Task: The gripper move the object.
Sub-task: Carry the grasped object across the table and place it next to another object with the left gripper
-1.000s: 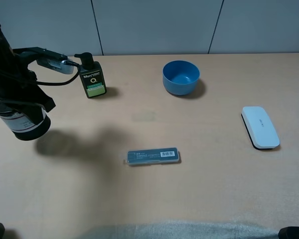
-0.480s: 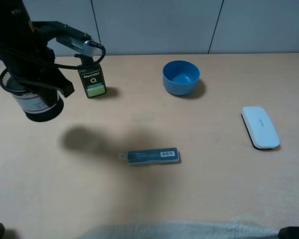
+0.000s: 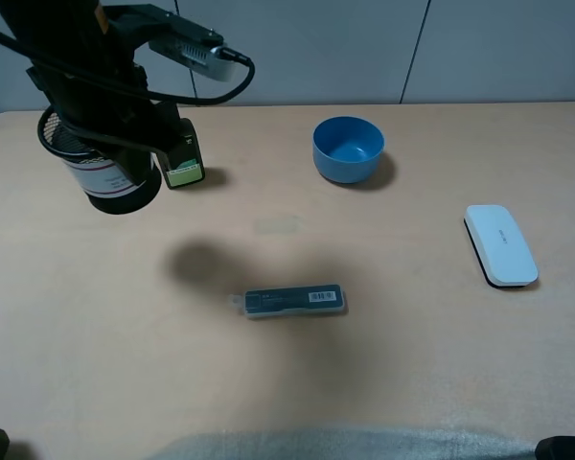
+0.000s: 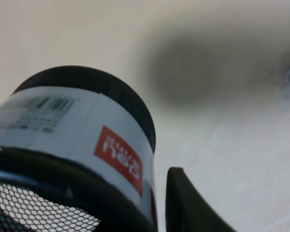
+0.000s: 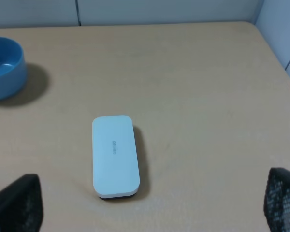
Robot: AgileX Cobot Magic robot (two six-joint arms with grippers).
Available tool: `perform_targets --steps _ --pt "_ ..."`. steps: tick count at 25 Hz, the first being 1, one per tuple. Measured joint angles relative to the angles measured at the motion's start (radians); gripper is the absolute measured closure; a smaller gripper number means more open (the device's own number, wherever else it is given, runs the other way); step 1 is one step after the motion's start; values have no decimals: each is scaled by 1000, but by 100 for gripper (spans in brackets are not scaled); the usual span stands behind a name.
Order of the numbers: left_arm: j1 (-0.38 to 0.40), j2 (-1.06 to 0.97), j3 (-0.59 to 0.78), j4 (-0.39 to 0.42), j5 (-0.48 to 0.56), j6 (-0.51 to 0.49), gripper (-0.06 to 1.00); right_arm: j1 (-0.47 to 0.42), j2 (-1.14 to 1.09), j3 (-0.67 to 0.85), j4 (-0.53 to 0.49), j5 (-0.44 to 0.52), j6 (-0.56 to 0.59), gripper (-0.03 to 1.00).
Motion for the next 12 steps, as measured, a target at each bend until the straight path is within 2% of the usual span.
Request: perform_targets --steps 12 --pt "-180 274 -343 9 54 0 85 0 0 0 0 0 0 27"
